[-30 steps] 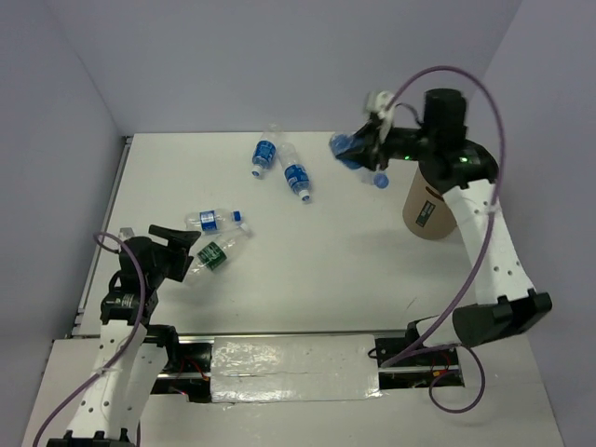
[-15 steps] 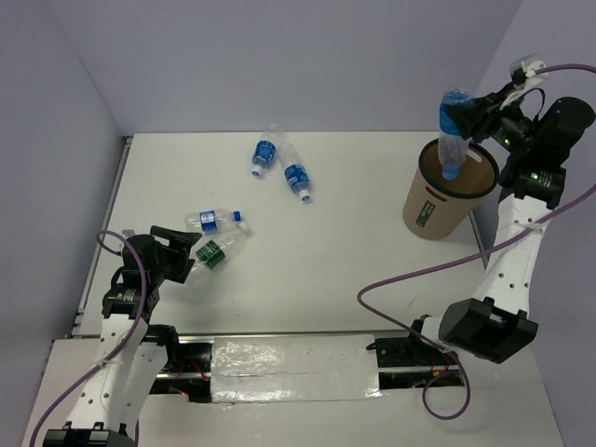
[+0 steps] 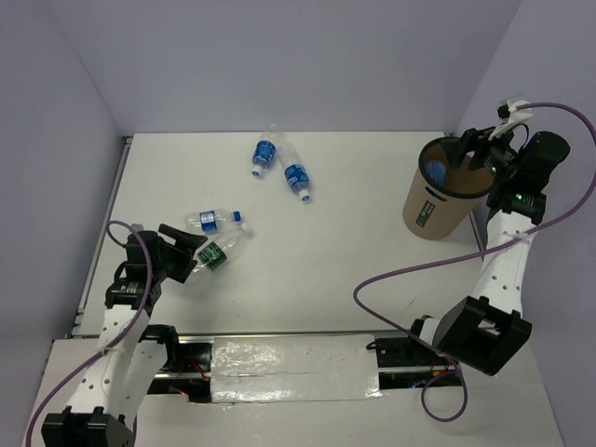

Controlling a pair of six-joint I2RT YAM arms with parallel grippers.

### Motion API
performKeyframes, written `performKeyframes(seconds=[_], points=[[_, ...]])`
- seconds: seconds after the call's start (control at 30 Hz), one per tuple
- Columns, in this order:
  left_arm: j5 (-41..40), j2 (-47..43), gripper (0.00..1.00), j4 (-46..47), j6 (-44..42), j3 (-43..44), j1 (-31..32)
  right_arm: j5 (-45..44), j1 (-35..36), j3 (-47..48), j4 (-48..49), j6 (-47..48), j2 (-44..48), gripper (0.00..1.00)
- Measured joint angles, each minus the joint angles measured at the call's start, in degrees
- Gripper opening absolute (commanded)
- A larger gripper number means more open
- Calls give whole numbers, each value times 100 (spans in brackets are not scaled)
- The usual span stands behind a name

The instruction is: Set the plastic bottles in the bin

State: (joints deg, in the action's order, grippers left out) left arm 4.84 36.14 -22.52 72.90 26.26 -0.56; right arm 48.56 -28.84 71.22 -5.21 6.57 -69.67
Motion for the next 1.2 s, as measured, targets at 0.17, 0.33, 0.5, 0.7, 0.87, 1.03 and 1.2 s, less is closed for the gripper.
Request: performKeyframes(seconds=[0.17, 0.33, 0.5, 0.7, 0.87, 1.03, 1.2], points=[[245, 223, 87, -70, -866, 190, 0, -37, -4, 28, -39, 181, 116, 95], [623, 433, 100, 31, -1685, 546, 0, 664, 9, 575, -774, 605, 258, 97], [723, 1349, 99, -140, -2594, 1294, 525, 1250, 1082, 1738, -3449, 2894, -35, 99], [22, 2924, 96, -776, -3856, 2817, 1554, 892, 2824, 831, -5235, 4321, -90, 100], [-584, 4065, 86, -1250, -4780, 3613, 2061, 623, 3073, 424, -5484, 4371, -90, 100], [-1102, 5193, 84, -1620, -5429, 3906, 2306, 522, 3086, 424, -5486, 4391, -76, 100], [-1445, 5799, 83, -1784, -5812, 3912, 2514, 476, 3086, 420, -5484, 4387, -22, 100]])
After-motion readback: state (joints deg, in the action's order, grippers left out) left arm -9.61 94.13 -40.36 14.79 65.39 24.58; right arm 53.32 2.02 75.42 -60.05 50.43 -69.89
